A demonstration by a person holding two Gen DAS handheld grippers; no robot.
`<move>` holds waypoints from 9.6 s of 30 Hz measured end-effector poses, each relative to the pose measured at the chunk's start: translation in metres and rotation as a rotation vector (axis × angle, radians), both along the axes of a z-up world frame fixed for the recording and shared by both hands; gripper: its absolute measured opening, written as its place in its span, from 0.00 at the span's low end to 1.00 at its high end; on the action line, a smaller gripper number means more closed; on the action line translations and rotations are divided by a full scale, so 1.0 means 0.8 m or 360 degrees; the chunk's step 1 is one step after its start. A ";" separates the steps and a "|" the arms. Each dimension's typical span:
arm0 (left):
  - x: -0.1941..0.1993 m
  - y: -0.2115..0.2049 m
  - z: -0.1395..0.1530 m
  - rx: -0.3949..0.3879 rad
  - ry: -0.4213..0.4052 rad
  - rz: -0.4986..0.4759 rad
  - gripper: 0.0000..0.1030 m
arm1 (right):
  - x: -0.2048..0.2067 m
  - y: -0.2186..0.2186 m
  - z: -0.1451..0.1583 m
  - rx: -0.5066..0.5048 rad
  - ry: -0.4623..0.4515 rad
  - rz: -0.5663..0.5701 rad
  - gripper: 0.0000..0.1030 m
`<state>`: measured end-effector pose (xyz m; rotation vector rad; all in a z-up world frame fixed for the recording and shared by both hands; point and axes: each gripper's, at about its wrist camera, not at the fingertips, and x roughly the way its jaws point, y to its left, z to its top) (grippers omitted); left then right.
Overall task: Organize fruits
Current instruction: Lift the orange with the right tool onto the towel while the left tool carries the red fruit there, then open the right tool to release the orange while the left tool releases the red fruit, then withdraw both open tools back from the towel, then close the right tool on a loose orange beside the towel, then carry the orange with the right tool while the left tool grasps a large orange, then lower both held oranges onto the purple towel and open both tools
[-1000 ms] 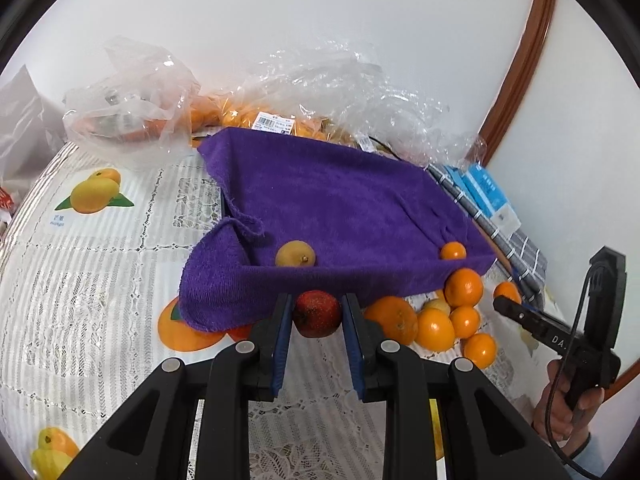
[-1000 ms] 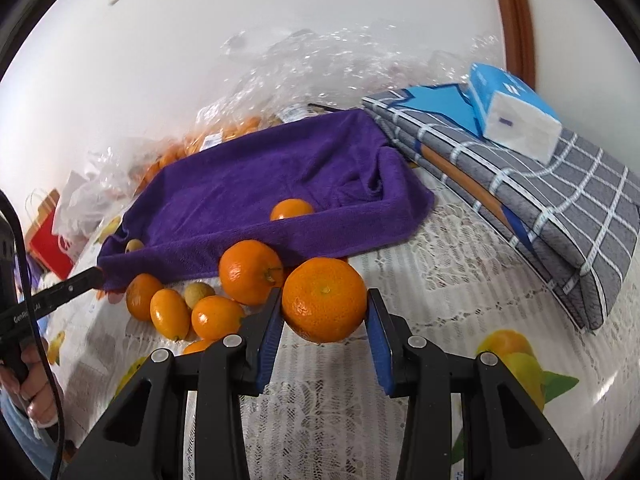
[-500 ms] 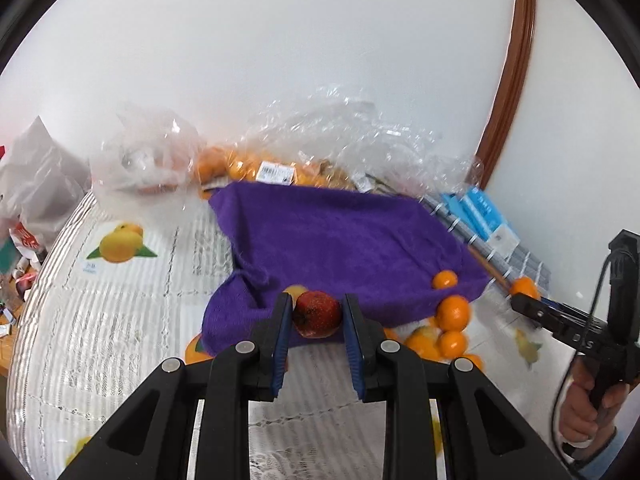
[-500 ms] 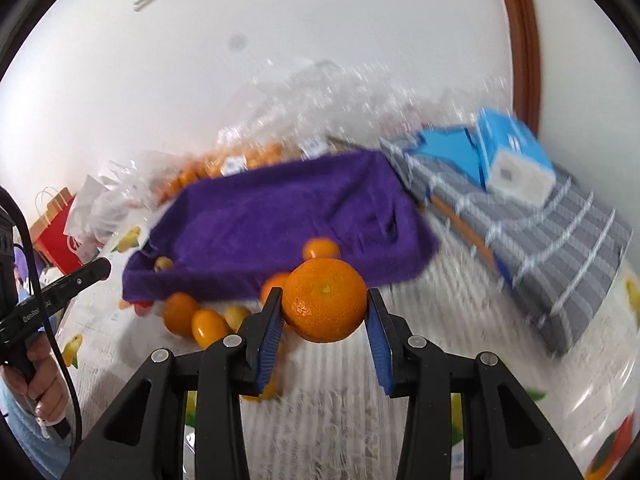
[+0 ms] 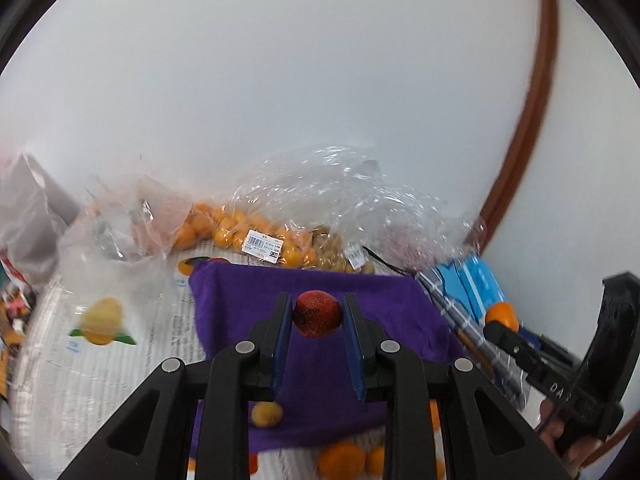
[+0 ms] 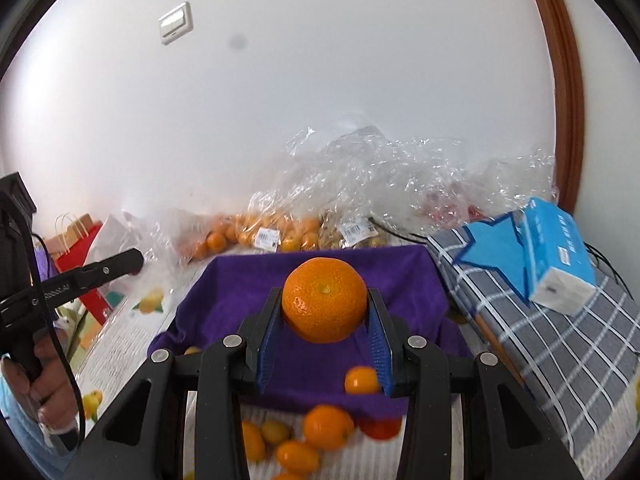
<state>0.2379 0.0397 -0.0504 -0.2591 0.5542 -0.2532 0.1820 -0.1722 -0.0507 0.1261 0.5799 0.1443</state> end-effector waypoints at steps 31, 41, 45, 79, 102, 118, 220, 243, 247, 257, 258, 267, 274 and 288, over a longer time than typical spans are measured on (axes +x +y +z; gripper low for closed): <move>0.055 -0.006 -0.104 0.0141 0.0200 0.0043 0.24 | 0.084 -0.004 -0.117 -0.0173 0.0267 -0.0119 0.39; 0.060 -0.014 -0.116 0.0189 0.0272 0.0021 0.24 | 0.089 -0.007 -0.125 -0.0199 0.0318 -0.0149 0.39; 0.061 -0.014 -0.116 0.0191 0.0280 0.0015 0.24 | 0.091 -0.008 -0.127 -0.0202 0.0330 -0.0151 0.39; 0.064 -0.017 -0.121 0.0178 0.0306 -0.0011 0.28 | 0.080 -0.005 -0.114 -0.0211 0.0244 -0.0157 0.50; 0.040 -0.031 -0.100 0.0204 0.0150 -0.0028 0.41 | 0.008 -0.002 -0.052 -0.0171 0.0130 -0.0267 0.50; -0.033 0.004 -0.074 0.0168 0.0205 -0.0019 0.44 | -0.075 -0.012 -0.090 -0.0209 0.0318 -0.0212 0.50; -0.053 0.001 -0.028 -0.0090 0.0079 -0.0216 0.38 | -0.074 -0.039 -0.035 -0.0019 0.0168 -0.0308 0.34; 0.033 -0.001 -0.096 -0.0207 0.0201 -0.0040 0.38 | 0.043 -0.031 -0.080 0.0015 0.0154 -0.0294 0.34; 0.035 0.000 -0.100 -0.0159 0.0194 -0.0008 0.38 | 0.041 -0.021 -0.083 0.0020 0.0144 -0.0214 0.34; 0.039 -0.003 -0.104 -0.0124 0.0201 -0.0013 0.38 | 0.047 0.008 -0.102 -0.0127 0.0213 -0.0125 0.34; 0.040 -0.003 -0.106 -0.0123 0.0209 -0.0014 0.38 | 0.048 0.010 -0.103 -0.0139 0.0220 -0.0128 0.34; 0.049 0.000 -0.117 -0.0162 0.0288 -0.0022 0.38 | 0.055 0.005 -0.113 -0.0180 0.0295 -0.0172 0.34; 0.051 -0.004 -0.120 -0.0155 0.0317 -0.0037 0.38 | 0.057 0.012 -0.118 -0.0231 0.0315 -0.0161 0.34; 0.051 -0.015 -0.122 -0.0082 0.0329 -0.0062 0.38 | 0.057 0.016 -0.120 -0.0270 0.0315 -0.0151 0.34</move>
